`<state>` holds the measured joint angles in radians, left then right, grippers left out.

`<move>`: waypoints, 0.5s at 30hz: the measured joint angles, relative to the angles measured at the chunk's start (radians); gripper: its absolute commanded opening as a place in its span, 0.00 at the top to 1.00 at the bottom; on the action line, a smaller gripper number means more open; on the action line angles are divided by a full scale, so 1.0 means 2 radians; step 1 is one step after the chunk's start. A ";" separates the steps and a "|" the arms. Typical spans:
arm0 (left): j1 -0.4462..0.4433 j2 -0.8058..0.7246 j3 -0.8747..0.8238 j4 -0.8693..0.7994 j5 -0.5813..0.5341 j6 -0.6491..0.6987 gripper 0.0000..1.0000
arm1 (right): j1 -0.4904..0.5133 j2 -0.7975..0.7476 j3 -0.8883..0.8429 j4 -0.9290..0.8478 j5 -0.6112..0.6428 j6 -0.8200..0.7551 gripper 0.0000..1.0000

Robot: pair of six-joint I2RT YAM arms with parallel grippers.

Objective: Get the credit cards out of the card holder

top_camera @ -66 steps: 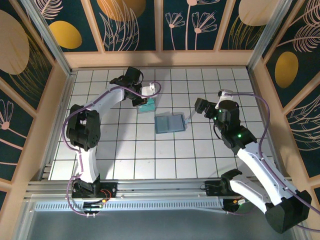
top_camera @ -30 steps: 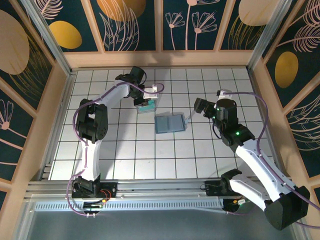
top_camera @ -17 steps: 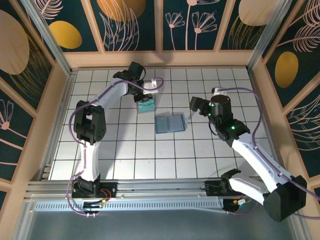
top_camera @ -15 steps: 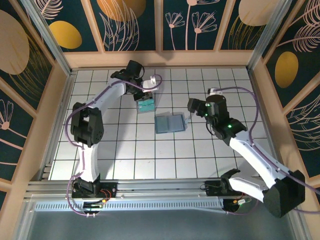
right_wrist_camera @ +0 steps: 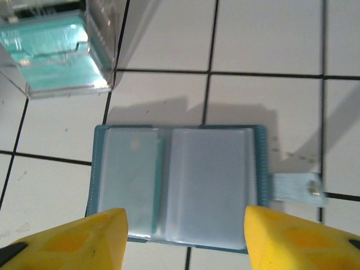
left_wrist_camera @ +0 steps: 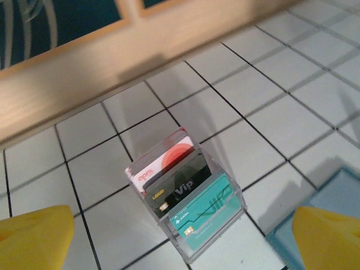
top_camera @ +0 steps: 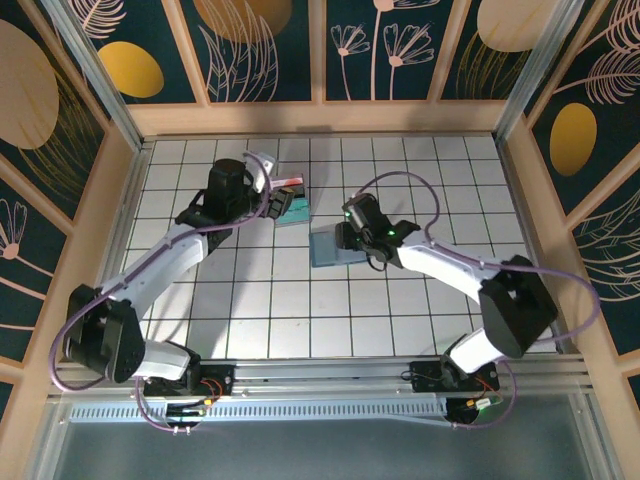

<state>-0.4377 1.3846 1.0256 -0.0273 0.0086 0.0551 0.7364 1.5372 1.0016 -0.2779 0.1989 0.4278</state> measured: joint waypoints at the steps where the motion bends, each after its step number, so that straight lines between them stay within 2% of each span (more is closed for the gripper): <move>1: 0.000 -0.011 -0.015 0.012 -0.012 -0.026 0.01 | 0.005 0.017 0.010 -0.002 -0.003 0.000 0.44; 7: 0.000 -0.056 -0.103 0.060 -0.069 -0.141 0.01 | 0.030 0.094 0.055 -0.010 -0.010 -0.002 0.44; 15: 0.000 -0.091 -0.182 0.089 -0.127 -0.214 0.01 | 0.049 0.153 0.095 -0.019 -0.012 -0.006 0.43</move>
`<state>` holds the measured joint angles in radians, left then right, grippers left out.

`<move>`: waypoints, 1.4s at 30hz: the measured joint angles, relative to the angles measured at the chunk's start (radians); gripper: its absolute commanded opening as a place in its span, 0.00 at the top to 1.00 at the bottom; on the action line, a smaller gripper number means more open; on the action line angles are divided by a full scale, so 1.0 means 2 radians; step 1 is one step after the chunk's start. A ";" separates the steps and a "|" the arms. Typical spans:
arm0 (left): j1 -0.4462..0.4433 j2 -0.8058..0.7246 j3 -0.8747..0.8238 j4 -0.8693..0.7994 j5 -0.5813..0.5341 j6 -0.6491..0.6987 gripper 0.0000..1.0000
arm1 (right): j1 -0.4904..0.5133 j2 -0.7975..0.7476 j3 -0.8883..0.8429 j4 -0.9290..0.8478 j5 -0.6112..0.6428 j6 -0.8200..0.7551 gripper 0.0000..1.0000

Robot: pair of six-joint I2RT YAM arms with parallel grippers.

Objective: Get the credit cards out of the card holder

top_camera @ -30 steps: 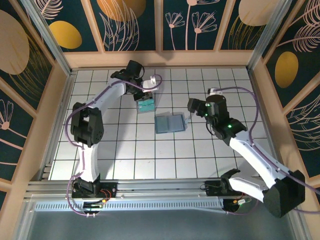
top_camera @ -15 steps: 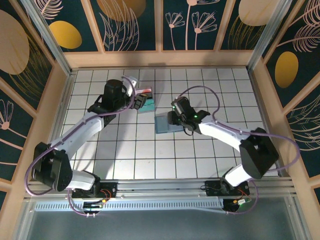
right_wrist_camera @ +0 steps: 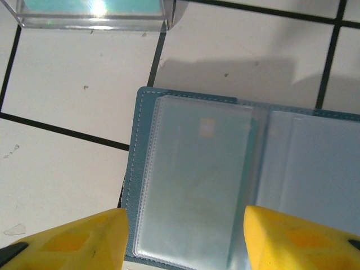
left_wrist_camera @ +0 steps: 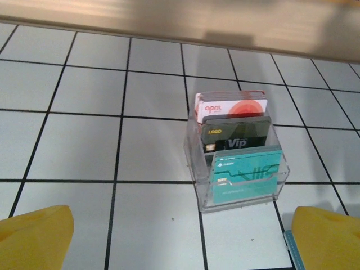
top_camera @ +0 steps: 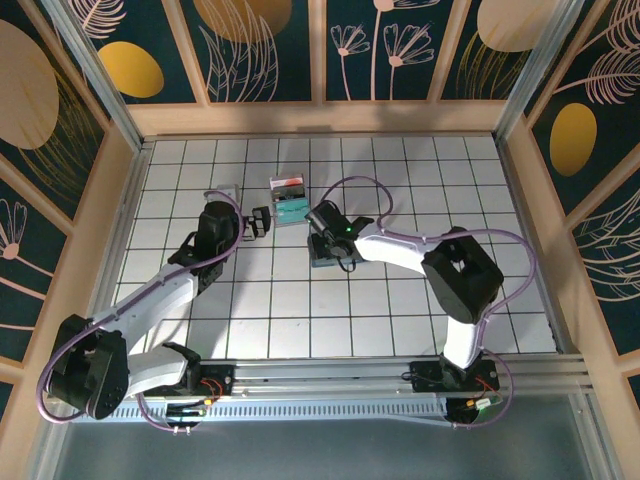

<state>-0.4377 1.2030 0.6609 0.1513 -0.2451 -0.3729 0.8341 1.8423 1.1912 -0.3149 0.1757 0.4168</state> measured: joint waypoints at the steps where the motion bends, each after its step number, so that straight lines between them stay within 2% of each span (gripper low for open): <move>1: 0.000 -0.001 -0.002 0.003 -0.004 -0.005 0.01 | 0.000 0.004 0.002 0.000 -0.001 0.000 0.42; 9: 0.000 -0.001 -0.004 0.016 -0.013 -0.026 0.01 | 0.000 0.047 0.015 -0.002 0.000 -0.006 0.43; 15: 0.000 -0.001 -0.005 0.016 -0.013 -0.030 0.01 | 0.000 0.049 0.016 -0.001 0.001 -0.008 0.43; 23: 0.000 -0.003 -0.005 0.016 -0.013 -0.033 0.01 | 0.000 0.048 0.010 0.003 0.005 -0.009 0.58; 28: 0.000 -0.012 -0.005 0.015 -0.012 -0.035 0.01 | -0.001 0.041 0.000 0.011 0.010 -0.011 0.78; 34: -0.003 -0.034 -0.008 0.014 -0.002 -0.028 0.01 | 0.000 0.014 -0.030 0.015 -0.001 -0.009 0.87; 38: -0.031 -0.048 -0.016 0.016 -0.014 -0.015 0.01 | 0.000 -0.014 -0.059 0.013 -0.013 -0.012 0.87; 42: -0.061 -0.052 -0.040 0.032 -0.021 -0.014 0.01 | 0.000 -0.045 -0.080 0.008 -0.012 -0.019 0.79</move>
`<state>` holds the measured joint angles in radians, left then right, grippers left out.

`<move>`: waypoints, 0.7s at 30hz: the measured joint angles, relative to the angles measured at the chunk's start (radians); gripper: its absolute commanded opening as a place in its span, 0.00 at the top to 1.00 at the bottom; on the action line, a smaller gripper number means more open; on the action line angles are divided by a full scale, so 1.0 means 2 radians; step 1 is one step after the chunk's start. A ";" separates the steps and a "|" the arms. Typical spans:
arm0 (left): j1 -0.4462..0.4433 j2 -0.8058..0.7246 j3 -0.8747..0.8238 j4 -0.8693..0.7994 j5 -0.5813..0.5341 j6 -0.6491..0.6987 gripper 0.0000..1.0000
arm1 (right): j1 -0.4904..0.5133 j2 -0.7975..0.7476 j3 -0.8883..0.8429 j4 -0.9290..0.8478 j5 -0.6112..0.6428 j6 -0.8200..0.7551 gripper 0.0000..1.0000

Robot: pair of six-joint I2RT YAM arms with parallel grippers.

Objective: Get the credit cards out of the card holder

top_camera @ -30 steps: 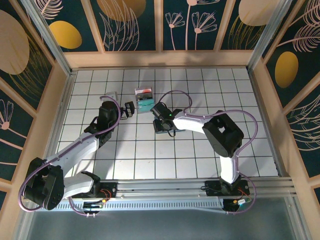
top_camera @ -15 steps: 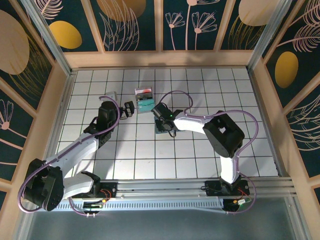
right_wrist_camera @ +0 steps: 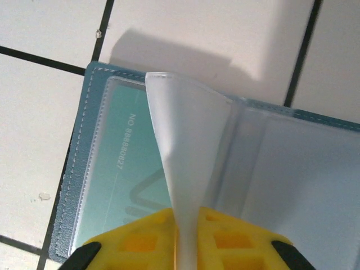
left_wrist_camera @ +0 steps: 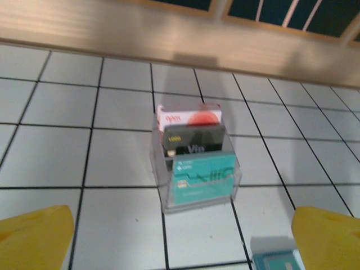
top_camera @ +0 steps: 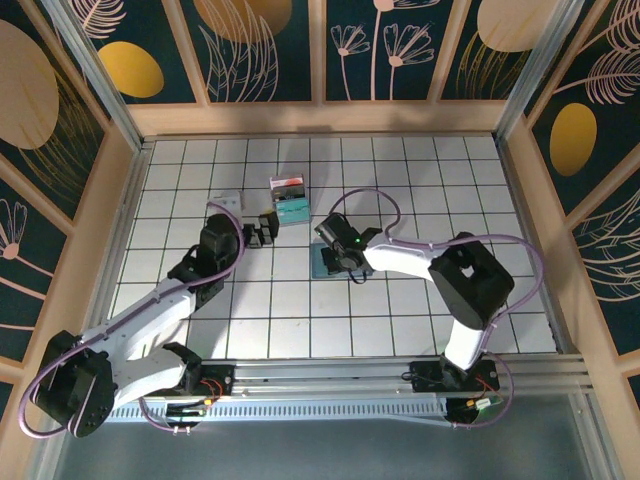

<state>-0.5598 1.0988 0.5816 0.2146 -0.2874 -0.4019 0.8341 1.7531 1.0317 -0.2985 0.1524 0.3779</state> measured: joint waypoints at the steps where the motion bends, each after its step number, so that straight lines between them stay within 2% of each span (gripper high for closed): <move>1: -0.004 0.000 -0.007 0.005 -0.001 -0.002 0.01 | 0.000 -0.005 -0.002 -0.003 0.003 -0.002 0.77; 10: -0.011 0.003 -0.026 0.021 -0.008 -0.011 0.01 | -0.003 -0.012 -0.003 -0.025 0.059 -0.003 0.71; 21: -0.011 0.027 -0.025 0.023 -0.018 -0.011 0.01 | -0.044 -0.040 -0.028 -0.021 0.063 0.003 0.70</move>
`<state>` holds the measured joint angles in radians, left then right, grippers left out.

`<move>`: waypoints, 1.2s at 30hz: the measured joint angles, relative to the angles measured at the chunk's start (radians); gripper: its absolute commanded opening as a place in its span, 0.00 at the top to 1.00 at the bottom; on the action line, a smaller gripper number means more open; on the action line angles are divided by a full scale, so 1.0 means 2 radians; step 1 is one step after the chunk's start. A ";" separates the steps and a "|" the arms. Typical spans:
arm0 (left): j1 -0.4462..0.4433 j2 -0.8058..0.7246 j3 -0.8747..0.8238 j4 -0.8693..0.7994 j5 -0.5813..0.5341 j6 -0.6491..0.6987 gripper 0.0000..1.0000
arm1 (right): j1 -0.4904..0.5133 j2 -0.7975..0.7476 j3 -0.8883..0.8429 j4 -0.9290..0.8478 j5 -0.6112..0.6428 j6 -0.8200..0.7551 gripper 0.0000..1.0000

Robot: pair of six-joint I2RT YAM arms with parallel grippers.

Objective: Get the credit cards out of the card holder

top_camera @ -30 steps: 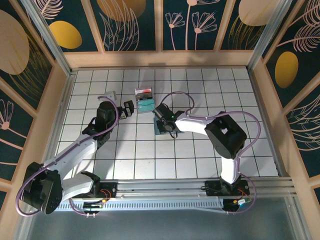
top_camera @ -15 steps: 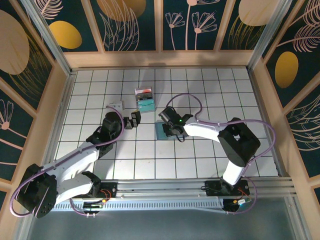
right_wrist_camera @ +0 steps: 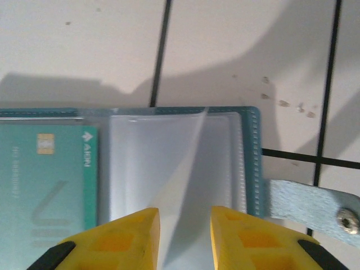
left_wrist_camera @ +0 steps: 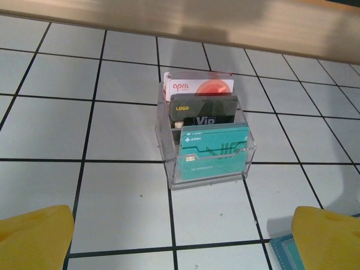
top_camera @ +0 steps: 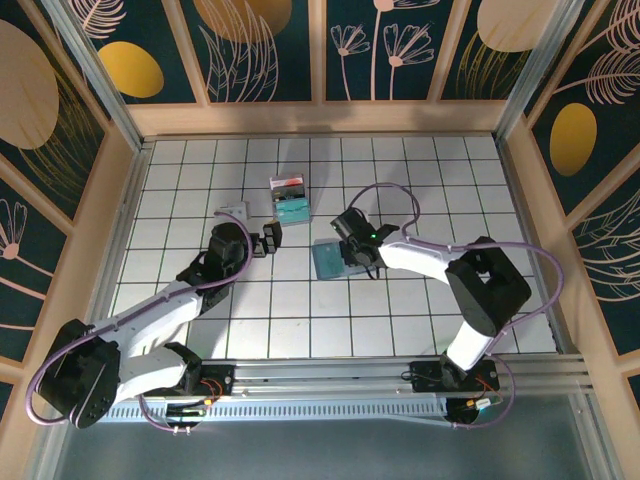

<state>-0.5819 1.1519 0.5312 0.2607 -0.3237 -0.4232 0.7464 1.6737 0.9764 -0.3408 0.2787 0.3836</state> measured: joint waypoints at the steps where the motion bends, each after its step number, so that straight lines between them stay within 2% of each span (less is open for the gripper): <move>1: 0.000 0.002 0.000 0.000 0.000 0.000 0.01 | -0.003 -0.004 -0.005 0.000 -0.001 0.001 0.70; 9: -0.011 0.025 0.011 -0.001 -0.011 0.018 0.01 | -0.020 -0.026 -0.030 0.001 -0.009 0.012 0.69; 21: -0.060 0.116 0.033 -0.002 -0.037 0.049 0.01 | -0.041 -0.046 -0.040 0.009 -0.018 0.023 0.69; 30: -0.083 0.149 0.042 0.001 -0.033 0.063 0.01 | -0.079 -0.137 -0.040 -0.013 -0.020 0.038 0.69; 36: -0.116 0.195 0.056 0.008 -0.037 0.085 0.01 | -0.081 -0.150 -0.030 -0.003 -0.089 0.049 0.73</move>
<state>-0.8139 1.5421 0.6422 0.2771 -0.3981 -0.2539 0.5838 1.3735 0.9157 -0.3470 0.1009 0.4812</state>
